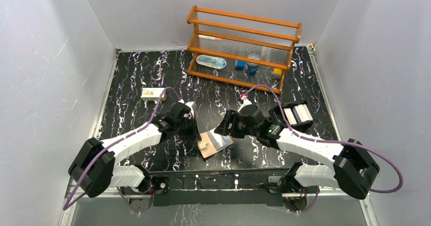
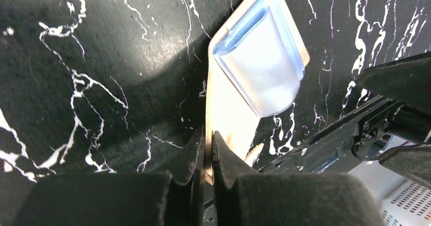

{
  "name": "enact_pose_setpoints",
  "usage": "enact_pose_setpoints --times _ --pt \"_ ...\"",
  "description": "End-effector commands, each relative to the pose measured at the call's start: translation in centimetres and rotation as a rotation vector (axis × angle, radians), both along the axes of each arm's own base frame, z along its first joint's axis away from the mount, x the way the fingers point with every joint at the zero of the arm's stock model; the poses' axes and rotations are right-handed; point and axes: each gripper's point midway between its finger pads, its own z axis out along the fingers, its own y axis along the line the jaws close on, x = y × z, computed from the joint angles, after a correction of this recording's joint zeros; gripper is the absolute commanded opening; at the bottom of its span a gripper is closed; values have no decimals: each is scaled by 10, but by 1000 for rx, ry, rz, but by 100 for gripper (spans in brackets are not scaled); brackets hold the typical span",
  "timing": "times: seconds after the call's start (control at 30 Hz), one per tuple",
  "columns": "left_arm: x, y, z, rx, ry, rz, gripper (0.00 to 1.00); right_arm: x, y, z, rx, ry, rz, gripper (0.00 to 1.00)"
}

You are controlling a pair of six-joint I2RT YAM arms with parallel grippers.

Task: Put the credit cards into the card holder
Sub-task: Open the card holder at the center of the board.

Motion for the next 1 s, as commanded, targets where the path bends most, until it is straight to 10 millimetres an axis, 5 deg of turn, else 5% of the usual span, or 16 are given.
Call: enact_pose_setpoints --times 0.0,0.13,0.27,0.6,0.97 --pt "10 -2 2 -3 3 -69 7 -2 -4 -10 19 29 10 73" --pt "11 5 -7 4 56 -27 36 -3 -3 -20 33 56 6 73" --pt "6 3 -7 -15 79 -29 42 -1 3 -28 33 70 24 73" --pt "6 7 -15 16 78 -40 1 6 10 -43 -7 94 29 74" --pt "9 -3 -10 -18 60 -104 0 6 19 -47 5 98 71 76"
